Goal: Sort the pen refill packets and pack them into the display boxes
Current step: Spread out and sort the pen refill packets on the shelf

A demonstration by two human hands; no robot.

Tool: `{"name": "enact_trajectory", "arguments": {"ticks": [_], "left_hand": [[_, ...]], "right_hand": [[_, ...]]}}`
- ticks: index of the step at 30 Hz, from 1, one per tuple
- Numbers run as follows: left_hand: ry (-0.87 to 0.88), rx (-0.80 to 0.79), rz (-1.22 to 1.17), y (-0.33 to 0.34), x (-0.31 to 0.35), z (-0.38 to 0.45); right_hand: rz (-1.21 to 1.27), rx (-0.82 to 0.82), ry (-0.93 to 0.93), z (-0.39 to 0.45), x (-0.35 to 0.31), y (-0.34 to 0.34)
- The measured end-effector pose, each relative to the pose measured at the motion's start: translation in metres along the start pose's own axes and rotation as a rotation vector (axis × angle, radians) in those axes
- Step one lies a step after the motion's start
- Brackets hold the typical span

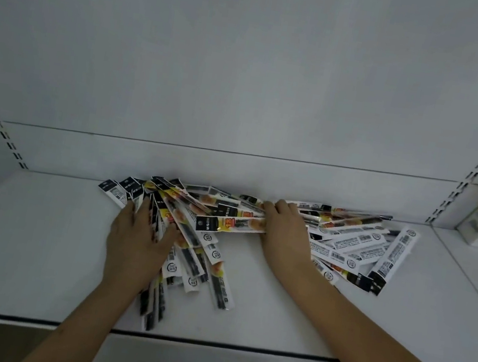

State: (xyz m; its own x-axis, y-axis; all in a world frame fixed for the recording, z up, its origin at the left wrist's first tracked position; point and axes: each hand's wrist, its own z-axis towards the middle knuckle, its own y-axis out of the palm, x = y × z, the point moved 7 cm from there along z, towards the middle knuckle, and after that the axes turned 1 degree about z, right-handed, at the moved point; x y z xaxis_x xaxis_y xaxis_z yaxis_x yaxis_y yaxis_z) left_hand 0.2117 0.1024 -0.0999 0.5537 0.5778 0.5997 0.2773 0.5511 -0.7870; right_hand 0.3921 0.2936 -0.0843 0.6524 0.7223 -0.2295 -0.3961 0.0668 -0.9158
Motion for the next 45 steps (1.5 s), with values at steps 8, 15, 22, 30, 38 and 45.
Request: {"name": "enact_trajectory", "arguments": {"ticks": [8,15,22,30,38,45], "left_hand": [[-0.027,-0.035,-0.055,0.005,-0.002,0.004],[-0.024,0.033,-0.223,-0.003,-0.005,-0.002],[0.013,0.067,-0.213,-0.005,-0.001,-0.009],[0.045,0.103,-0.274,-0.006,-0.002,-0.009],[0.062,0.101,-0.252,-0.006,-0.002,-0.005],[0.074,0.113,-0.19,-0.006,0.002,-0.007]], "right_hand": [[0.248,-0.221,0.122,0.012,-0.054,0.018],[0.333,-0.41,0.05,0.023,0.01,-0.03],[-0.355,-0.125,-0.13,0.049,0.051,-0.009],[0.086,-0.062,-0.107,0.035,-0.011,-0.05],[-0.137,-0.259,-0.148,0.026,0.081,-0.057],[-0.016,-0.277,0.062,-0.001,0.171,-0.04]]}}
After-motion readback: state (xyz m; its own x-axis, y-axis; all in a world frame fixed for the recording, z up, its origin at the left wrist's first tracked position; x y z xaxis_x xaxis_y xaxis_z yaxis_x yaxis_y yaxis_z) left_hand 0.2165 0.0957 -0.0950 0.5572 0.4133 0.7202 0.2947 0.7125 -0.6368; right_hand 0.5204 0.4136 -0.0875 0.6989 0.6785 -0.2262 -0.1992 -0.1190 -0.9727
